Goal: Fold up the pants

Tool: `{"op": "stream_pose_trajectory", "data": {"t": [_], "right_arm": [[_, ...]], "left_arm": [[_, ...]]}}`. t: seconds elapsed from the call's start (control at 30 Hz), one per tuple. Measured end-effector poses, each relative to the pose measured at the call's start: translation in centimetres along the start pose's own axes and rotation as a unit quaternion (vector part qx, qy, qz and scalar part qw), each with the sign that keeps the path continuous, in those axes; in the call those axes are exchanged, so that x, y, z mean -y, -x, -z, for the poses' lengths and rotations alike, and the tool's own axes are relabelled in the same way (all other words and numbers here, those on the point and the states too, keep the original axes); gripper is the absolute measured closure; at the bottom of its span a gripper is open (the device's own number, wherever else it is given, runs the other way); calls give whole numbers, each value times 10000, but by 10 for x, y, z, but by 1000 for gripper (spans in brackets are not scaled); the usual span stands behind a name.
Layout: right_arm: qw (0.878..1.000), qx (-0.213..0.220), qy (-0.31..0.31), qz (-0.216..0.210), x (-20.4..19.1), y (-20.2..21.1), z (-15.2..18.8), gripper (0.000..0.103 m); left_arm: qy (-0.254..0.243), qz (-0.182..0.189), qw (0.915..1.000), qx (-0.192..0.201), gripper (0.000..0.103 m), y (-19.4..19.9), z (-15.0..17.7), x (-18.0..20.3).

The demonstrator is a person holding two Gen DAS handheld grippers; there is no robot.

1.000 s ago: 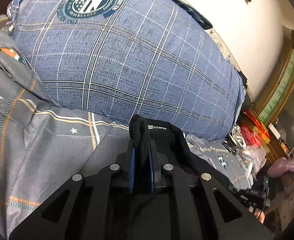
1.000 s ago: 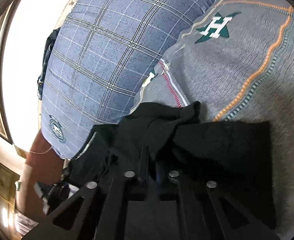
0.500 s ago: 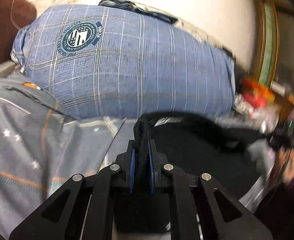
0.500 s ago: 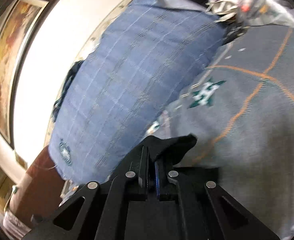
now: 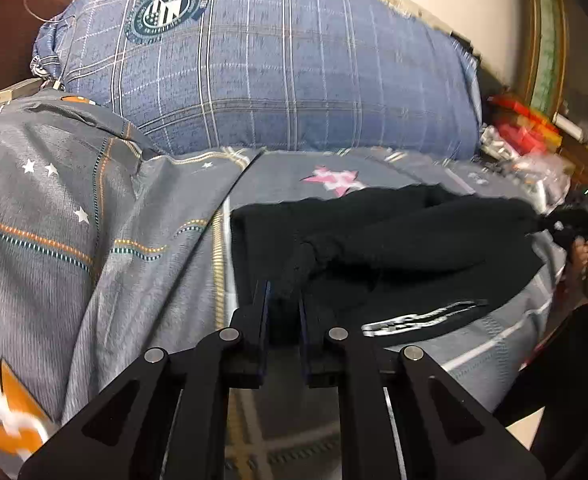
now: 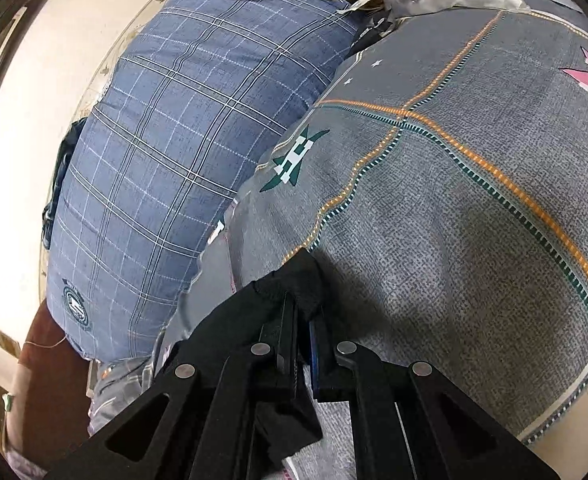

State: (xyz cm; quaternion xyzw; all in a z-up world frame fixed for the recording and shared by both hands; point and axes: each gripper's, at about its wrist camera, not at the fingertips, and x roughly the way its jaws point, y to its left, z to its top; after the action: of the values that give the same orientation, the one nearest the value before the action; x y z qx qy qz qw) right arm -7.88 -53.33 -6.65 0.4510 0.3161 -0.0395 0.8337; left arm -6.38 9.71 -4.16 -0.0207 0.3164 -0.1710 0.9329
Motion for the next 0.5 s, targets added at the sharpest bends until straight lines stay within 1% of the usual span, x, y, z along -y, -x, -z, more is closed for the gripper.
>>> {"op": "stream_pose_trajectory", "data": {"t": [0.1, 0.17, 0.2, 0.27, 0.3, 0.33, 0.37, 0.4, 0.43, 0.47, 0.5], "right_arm": [[9989, 22, -253, -391, 7, 5, -1, 100], [9967, 141, -357, -722, 8, 12, -3, 100], [9952, 204, -371, -879, 7, 15, -4, 100], [9930, 276, -320, -1107, 3, 20, -5, 100], [9928, 289, -287, -1124, 1, 21, -5, 100], [9932, 278, -260, -1097, 0, 22, -5, 99], [9942, 203, -269, -1017, 1, 22, -5, 94], [9955, 95, -313, -887, 3, 20, -6, 93], [9973, -5, -396, -615, 8, 19, -6, 93], [9981, 13, -522, -324, 16, 21, -7, 93], [9974, 97, -695, -141, 25, 25, -9, 92]], "left_arm": [[-61, 61, 9994, 329, 93, 16, -2, 7], [74, 189, 9981, 574, 93, 26, -6, 5], [100, 191, 9973, 704, 93, 31, -7, 4], [111, 110, 9970, 757, 93, 35, -7, 1], [166, 123, 9972, 718, 92, 36, -5, -2], [249, 115, 9977, 618, 91, 35, -1, -6], [304, 42, 9984, 481, 88, 32, 2, -8], [354, -99, 9990, 272, 88, 28, 8, -12], [407, -212, 9989, 67, 88, 24, 14, -15], [478, -299, 9984, -87, 86, 20, 18, -19], [579, -443, 9971, -195, 86, 18, 21, -23]]}}
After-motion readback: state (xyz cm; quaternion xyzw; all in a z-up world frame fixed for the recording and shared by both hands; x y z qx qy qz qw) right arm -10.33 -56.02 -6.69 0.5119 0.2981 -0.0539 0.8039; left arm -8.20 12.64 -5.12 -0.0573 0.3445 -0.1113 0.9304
